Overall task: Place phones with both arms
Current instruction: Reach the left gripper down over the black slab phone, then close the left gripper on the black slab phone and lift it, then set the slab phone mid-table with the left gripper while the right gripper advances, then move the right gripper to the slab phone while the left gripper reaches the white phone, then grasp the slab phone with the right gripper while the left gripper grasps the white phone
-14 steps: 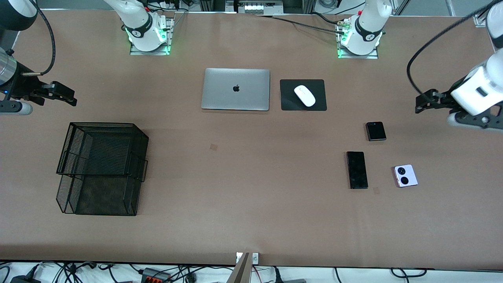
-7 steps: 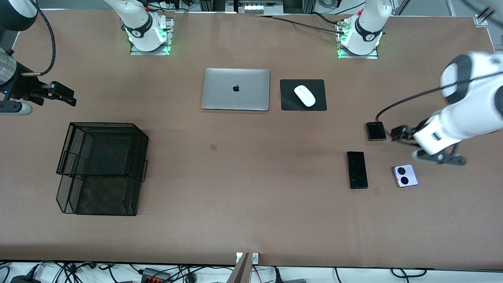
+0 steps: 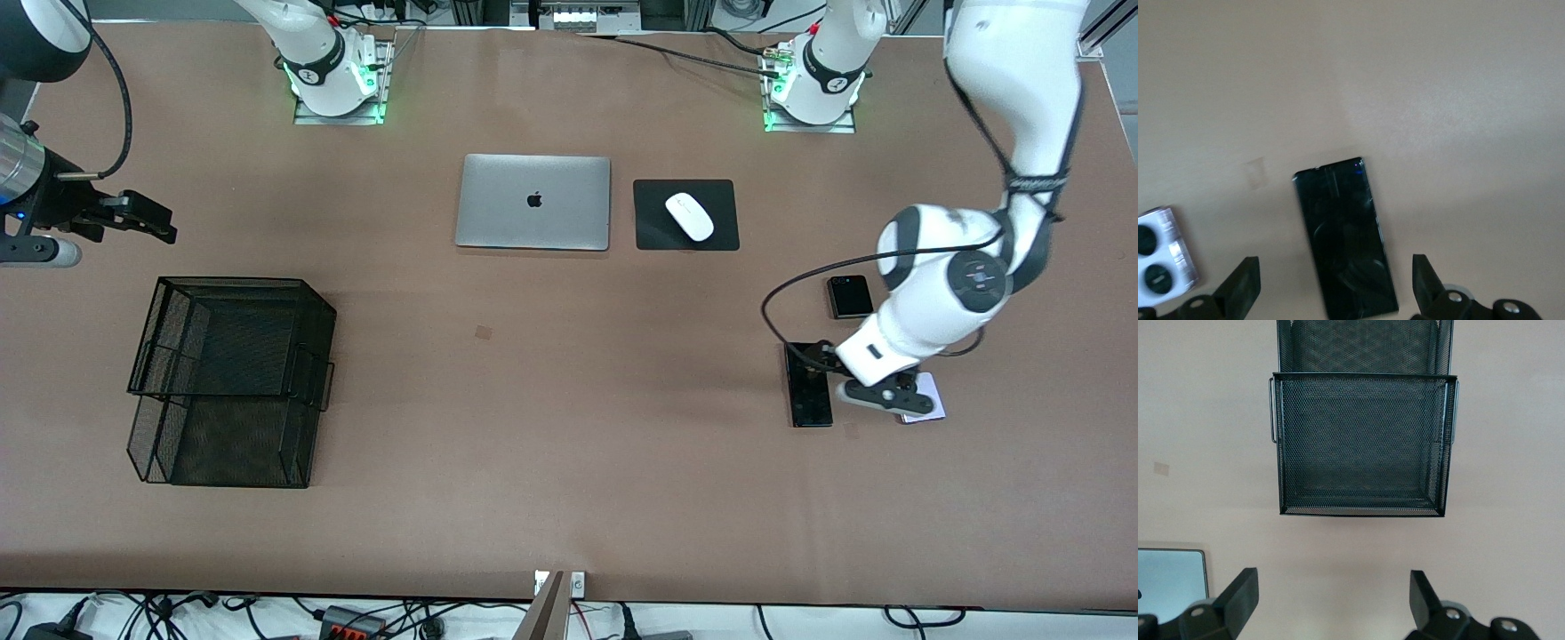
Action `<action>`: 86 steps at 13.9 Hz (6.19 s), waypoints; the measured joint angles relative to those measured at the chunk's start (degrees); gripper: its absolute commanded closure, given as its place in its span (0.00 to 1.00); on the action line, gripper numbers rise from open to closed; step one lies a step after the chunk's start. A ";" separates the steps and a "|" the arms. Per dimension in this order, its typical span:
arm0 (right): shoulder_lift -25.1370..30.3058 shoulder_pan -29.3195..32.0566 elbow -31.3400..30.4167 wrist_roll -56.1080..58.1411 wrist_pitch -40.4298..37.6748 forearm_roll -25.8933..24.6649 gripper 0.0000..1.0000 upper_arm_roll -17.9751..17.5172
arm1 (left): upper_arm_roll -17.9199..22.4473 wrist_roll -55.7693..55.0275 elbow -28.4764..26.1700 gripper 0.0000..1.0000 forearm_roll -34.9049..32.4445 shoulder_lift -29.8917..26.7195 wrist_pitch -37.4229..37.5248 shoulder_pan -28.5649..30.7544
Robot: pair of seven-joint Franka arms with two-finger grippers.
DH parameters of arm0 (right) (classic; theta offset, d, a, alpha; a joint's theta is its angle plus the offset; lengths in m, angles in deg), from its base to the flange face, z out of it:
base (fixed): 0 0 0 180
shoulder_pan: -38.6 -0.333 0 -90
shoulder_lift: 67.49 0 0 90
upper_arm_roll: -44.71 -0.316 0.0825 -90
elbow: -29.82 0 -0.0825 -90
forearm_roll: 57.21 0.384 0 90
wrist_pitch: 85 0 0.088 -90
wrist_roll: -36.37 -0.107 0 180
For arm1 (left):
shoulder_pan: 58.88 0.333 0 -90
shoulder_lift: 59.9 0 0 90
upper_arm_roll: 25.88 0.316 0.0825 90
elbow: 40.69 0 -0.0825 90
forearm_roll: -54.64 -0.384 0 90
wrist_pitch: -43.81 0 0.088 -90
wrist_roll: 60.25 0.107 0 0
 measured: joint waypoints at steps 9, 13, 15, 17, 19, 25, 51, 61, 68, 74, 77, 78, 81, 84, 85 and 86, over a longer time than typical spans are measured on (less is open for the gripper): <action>-0.44 -0.01 -0.02 0.00 -0.07 0.00 0.00 -0.01 | -0.02 -0.19 -3.28 0.00 0.00 6.53 -10.81 0.48; -0.53 -0.01 -0.02 0.00 -0.08 0.00 0.00 -0.03 | -0.02 -1.10 -3.63 0.00 0.00 7.77 -12.04 0.75; -0.59 -0.01 -0.02 0.00 -0.08 0.00 0.00 -0.03 | -0.05 -1.66 -3.77 0.00 0.00 7.97 -12.15 0.77; -0.64 -0.01 -0.02 0.00 -0.08 0.00 0.00 -0.03 | -0.07 -2.04 -4.08 0.20 0.00 8.06 -12.15 0.77; -0.66 -0.01 -0.02 0.00 -0.08 0.00 0.00 -0.03 | -0.08 -2.21 -4.19 0.56 0.00 8.29 -12.39 0.78; -0.98 -0.04 -0.03 0.00 -0.08 0.00 0.00 -0.12 | -1.55 -3.46 -3.18 0.69 0.00 7.10 -12.77 0.82; -6.81 -1.23 -0.06 0.00 5.64 1.77 0.00 -0.57 | -5.33 -39.49 30.60 0.00 -0.04 25.24 -3.17 -31.50; -14.59 -13.40 -0.02 -0.67 13.28 4.80 0.00 -0.99 | -4.32 -28.39 31.43 0.00 -2.78 12.29 39.01 -9.48; -26.93 -26.90 3.56 -9.86 25.38 5.03 0.00 -1.21 | -3.98 -20.05 30.79 0.00 -12.82 13.66 39.20 8.38; -37.04 -35.61 7.34 -25.11 35.80 5.01 0.00 -1.19 | -4.26 -9.65 29.78 0.00 -12.77 19.05 29.38 17.53; -39.90 -37.78 8.68 -30.69 37.44 5.00 0.00 -1.17 | -4.57 -9.47 28.82 0.00 -12.26 20.27 27.48 18.16; -40.74 -38.52 9.45 -32.54 37.52 5.00 0.00 -1.14 | -4.66 -9.47 28.34 0.00 -12.21 20.35 27.21 18.20; -43.19 -40.60 11.96 -36.88 37.54 4.96 0.00 -0.91 | -4.94 -9.45 27.81 0.00 -12.19 20.57 26.90 18.24; -45.32 -41.74 13.76 -38.72 37.56 4.63 0.00 -0.69 | -5.06 -9.42 25.89 0.00 -12.19 20.73 23.57 18.35; -45.88 -41.98 14.11 -38.94 37.56 4.54 0.00 -0.65 | -5.06 -9.42 24.95 0.00 -12.19 20.81 22.16 18.43; -46.39 -42.16 14.40 -39.06 37.59 4.44 0.00 -0.64 | -5.05 -9.29 24.38 0.00 -12.19 20.83 21.37 18.59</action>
